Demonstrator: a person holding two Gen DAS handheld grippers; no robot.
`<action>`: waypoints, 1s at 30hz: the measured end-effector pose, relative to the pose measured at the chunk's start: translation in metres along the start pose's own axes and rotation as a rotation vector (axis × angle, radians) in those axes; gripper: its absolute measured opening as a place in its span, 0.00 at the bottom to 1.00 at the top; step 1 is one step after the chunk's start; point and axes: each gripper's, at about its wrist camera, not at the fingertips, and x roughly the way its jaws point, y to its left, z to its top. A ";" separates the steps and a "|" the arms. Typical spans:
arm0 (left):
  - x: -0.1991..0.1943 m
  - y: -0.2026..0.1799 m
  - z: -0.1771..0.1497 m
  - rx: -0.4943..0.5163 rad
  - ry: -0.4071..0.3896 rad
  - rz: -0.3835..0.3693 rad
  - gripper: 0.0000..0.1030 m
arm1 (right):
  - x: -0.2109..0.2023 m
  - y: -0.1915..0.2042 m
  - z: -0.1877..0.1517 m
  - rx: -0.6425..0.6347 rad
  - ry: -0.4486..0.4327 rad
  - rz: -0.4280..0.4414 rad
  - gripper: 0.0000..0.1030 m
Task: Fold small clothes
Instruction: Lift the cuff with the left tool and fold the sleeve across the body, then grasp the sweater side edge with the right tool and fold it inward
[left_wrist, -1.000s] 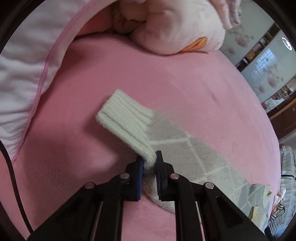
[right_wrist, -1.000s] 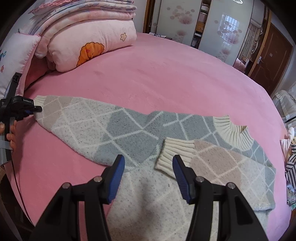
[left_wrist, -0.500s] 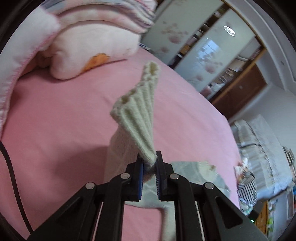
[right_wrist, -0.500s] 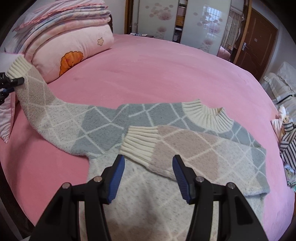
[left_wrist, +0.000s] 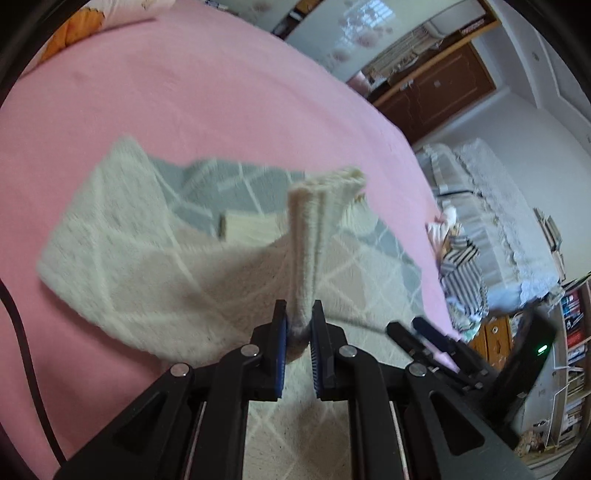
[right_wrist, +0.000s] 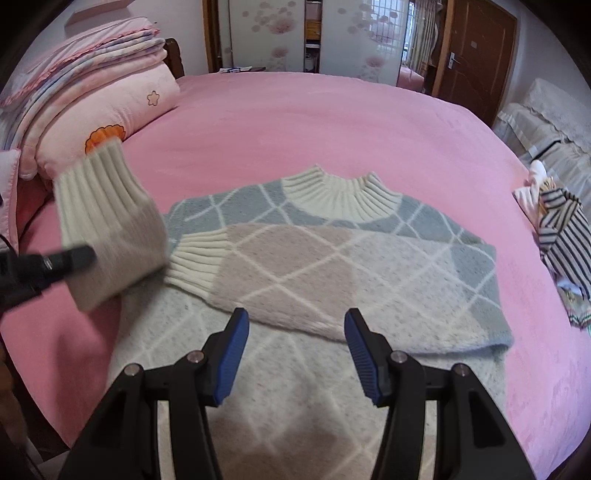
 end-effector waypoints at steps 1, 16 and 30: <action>0.016 -0.001 -0.009 0.001 0.030 0.016 0.09 | 0.000 -0.005 -0.002 0.000 0.005 -0.002 0.52; 0.011 0.014 -0.055 0.033 0.078 0.117 0.53 | 0.007 -0.011 -0.016 -0.005 0.059 0.115 0.53; -0.063 0.022 -0.022 0.246 -0.058 0.386 0.53 | 0.036 -0.004 -0.025 -0.012 0.157 0.195 0.53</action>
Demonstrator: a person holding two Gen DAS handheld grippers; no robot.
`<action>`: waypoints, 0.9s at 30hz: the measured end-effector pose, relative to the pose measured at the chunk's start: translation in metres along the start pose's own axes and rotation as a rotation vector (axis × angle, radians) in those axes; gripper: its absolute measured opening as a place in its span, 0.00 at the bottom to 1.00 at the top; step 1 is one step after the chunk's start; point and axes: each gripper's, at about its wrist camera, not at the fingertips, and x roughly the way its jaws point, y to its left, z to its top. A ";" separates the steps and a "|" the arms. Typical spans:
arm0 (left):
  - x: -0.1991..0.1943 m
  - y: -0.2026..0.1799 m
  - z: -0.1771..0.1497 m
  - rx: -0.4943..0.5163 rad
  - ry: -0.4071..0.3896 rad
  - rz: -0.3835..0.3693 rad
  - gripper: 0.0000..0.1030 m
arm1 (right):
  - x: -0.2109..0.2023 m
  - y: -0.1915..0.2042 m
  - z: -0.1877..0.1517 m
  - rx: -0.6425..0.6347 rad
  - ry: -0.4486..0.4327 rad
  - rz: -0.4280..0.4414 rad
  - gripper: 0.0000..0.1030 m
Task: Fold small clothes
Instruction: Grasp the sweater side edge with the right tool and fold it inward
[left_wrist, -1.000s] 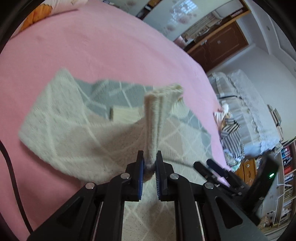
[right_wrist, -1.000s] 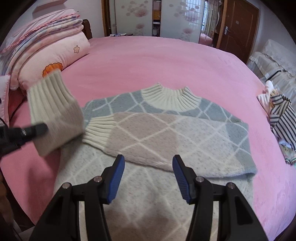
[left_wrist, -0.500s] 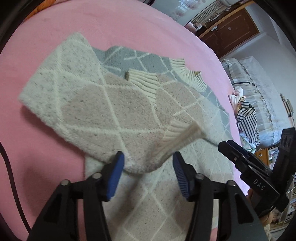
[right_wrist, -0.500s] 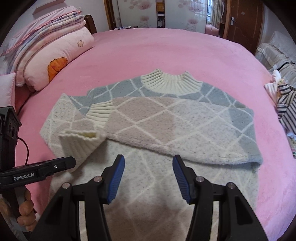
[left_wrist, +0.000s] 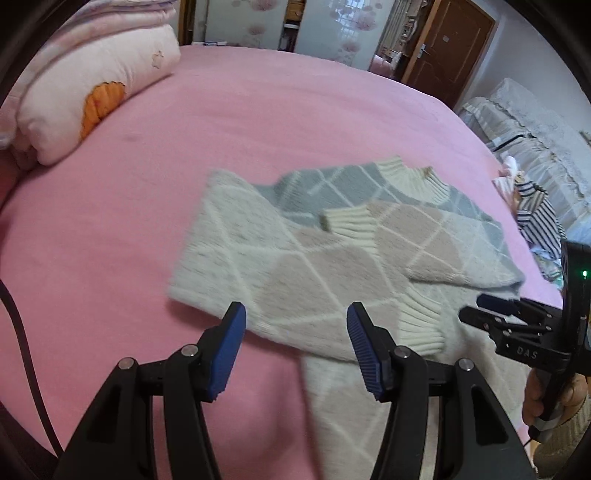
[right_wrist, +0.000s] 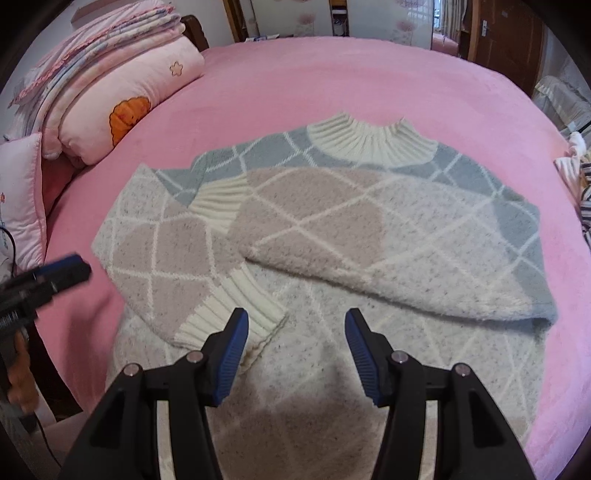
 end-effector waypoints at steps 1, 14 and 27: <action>-0.001 0.008 0.002 -0.007 -0.004 0.015 0.53 | 0.005 0.000 -0.001 0.008 0.013 0.015 0.53; 0.012 0.084 0.029 -0.150 -0.012 0.072 0.53 | 0.056 0.015 0.005 -0.009 0.038 0.114 0.29; 0.049 0.074 0.057 -0.174 -0.005 0.022 0.53 | -0.066 0.028 0.039 -0.183 -0.316 -0.153 0.06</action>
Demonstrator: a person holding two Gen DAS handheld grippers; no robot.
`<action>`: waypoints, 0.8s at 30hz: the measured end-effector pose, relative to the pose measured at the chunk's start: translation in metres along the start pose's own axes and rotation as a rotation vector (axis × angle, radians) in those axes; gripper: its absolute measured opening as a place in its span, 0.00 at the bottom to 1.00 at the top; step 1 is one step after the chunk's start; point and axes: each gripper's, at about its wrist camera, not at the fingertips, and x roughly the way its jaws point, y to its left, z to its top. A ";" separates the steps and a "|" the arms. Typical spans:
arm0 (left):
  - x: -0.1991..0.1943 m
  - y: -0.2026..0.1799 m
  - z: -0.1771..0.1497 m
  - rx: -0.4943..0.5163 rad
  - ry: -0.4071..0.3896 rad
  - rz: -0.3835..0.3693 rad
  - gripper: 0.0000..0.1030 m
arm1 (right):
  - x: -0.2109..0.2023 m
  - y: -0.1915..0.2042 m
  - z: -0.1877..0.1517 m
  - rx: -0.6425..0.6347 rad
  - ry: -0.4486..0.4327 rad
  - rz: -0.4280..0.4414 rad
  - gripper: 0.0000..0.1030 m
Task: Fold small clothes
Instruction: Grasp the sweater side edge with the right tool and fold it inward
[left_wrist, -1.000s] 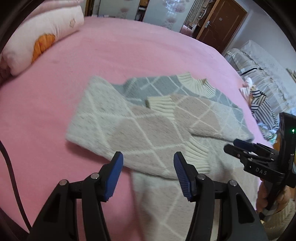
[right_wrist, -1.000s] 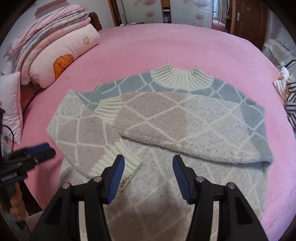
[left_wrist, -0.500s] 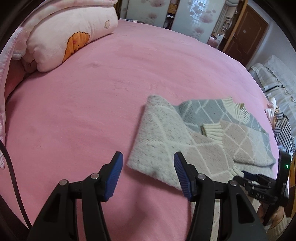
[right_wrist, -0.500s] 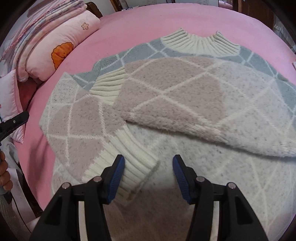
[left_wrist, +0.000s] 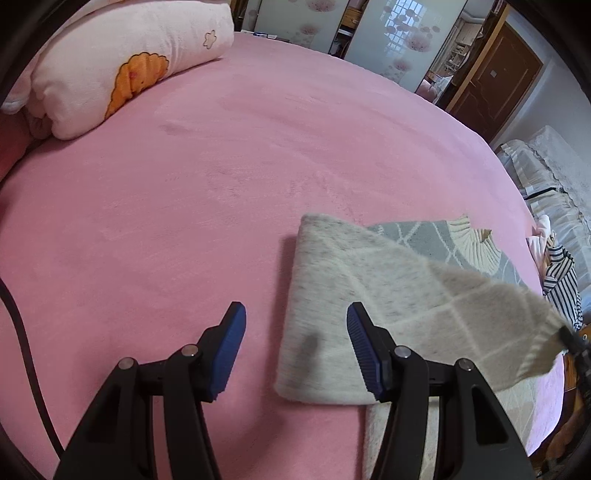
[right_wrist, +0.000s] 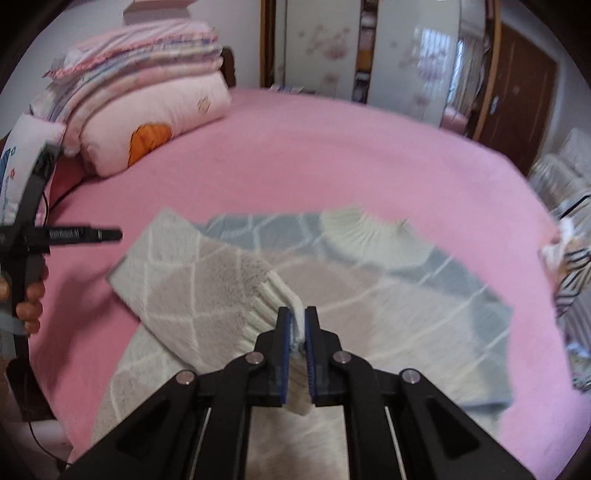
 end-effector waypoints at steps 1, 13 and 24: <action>0.003 -0.004 0.001 0.005 0.003 -0.004 0.53 | -0.007 -0.006 0.006 0.000 -0.024 -0.025 0.06; 0.033 -0.059 0.017 0.073 0.032 -0.044 0.53 | -0.016 -0.099 0.010 0.118 0.026 -0.245 0.06; 0.063 -0.076 0.018 0.099 0.094 -0.003 0.53 | 0.032 -0.143 -0.030 0.187 0.106 -0.225 0.06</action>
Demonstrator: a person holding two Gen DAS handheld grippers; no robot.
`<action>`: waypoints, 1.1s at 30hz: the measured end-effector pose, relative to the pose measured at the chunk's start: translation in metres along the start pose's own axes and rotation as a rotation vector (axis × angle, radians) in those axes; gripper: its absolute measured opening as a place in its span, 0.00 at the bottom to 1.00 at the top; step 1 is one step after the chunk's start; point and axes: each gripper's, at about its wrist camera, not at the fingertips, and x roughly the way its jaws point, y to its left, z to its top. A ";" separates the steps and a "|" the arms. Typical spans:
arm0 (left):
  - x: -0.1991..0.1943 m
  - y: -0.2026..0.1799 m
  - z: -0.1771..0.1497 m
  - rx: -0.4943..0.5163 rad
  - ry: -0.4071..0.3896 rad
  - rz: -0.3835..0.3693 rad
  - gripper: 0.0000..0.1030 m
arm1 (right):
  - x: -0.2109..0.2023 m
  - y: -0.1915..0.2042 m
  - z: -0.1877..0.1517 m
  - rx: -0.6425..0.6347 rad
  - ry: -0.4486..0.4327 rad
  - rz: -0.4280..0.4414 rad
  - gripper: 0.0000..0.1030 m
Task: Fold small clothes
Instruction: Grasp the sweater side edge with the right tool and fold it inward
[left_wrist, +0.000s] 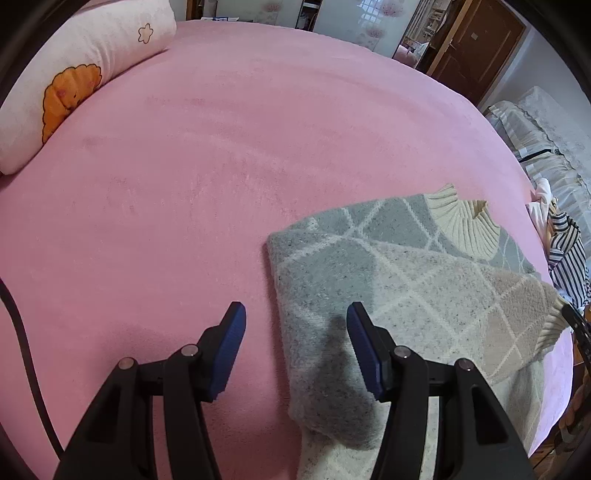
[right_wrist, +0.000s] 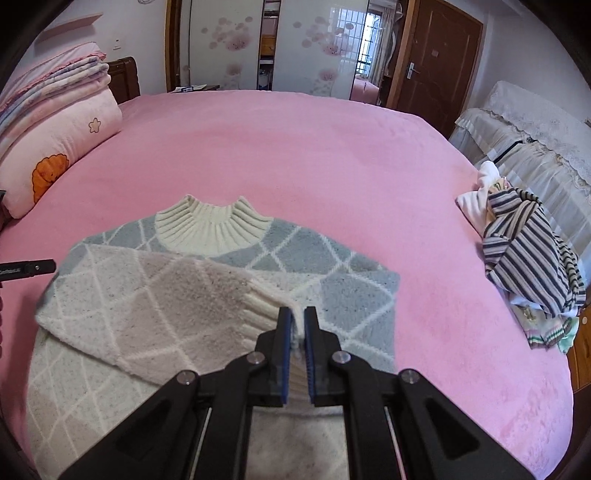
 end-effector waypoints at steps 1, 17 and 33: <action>0.000 0.001 -0.002 -0.005 0.001 0.003 0.53 | 0.006 -0.001 0.002 -0.001 0.004 -0.006 0.06; -0.036 -0.031 -0.096 0.159 0.038 0.078 0.53 | 0.048 -0.011 -0.007 0.026 0.088 0.027 0.06; -0.015 -0.006 -0.089 0.083 -0.018 0.117 0.18 | 0.050 -0.015 -0.009 0.005 0.106 0.025 0.06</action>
